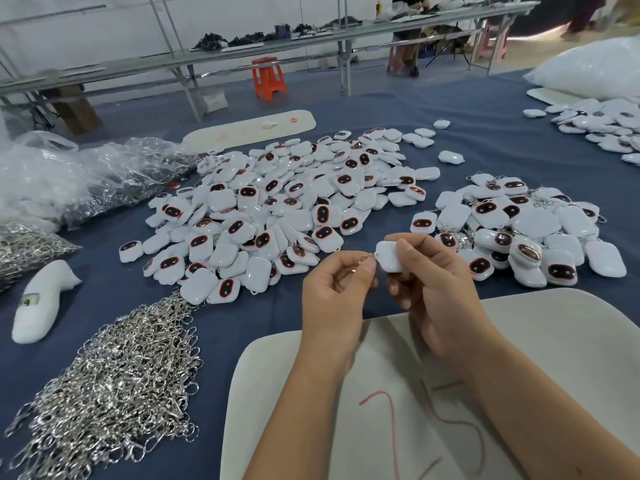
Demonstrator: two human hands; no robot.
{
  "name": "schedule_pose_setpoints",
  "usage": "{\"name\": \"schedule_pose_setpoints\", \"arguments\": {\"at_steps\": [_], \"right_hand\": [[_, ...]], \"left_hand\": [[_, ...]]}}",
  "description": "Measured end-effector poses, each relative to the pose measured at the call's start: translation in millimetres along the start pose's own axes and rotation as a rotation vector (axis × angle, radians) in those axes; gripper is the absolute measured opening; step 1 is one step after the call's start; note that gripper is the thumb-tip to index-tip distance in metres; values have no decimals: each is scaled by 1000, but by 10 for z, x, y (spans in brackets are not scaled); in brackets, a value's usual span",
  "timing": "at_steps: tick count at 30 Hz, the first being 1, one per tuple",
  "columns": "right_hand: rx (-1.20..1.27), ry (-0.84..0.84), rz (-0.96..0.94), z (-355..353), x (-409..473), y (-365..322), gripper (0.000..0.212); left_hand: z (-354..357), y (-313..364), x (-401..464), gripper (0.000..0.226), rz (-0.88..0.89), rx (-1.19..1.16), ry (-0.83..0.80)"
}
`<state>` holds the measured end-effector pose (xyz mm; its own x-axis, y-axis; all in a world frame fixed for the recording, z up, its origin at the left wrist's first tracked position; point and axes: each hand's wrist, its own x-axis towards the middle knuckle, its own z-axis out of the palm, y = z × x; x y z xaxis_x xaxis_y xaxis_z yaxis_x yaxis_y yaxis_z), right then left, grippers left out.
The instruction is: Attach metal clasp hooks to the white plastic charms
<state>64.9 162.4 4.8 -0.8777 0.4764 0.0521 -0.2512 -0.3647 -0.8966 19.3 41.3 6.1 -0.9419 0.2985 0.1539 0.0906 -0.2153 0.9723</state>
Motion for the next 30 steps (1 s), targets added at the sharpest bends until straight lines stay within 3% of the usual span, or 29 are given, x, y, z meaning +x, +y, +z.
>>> {"name": "schedule_pose_setpoints", "arguments": {"at_steps": [2,6,15,21,24,30], "right_hand": [[-111,68,-38,-16,9,23,11],[-280,159,-154,-31,9,52,14],[-398,95,-296,-6,-68,54,10],[-692,140,-416,8,-97,107,7],[-553,122,-352,-2,-72,99,8],[-131,33,-158,-13,0,65,16]], "left_hand": [[-27,-13,10,6,68,119,44],[-79,-47,28,19,213,362,45],[-117,-16,3,12,386,805,55],[-83,-23,-20,12,413,956,70],[-103,-25,-6,15,331,742,114],[-28,-13,32,28,-51,-78,60]]}}
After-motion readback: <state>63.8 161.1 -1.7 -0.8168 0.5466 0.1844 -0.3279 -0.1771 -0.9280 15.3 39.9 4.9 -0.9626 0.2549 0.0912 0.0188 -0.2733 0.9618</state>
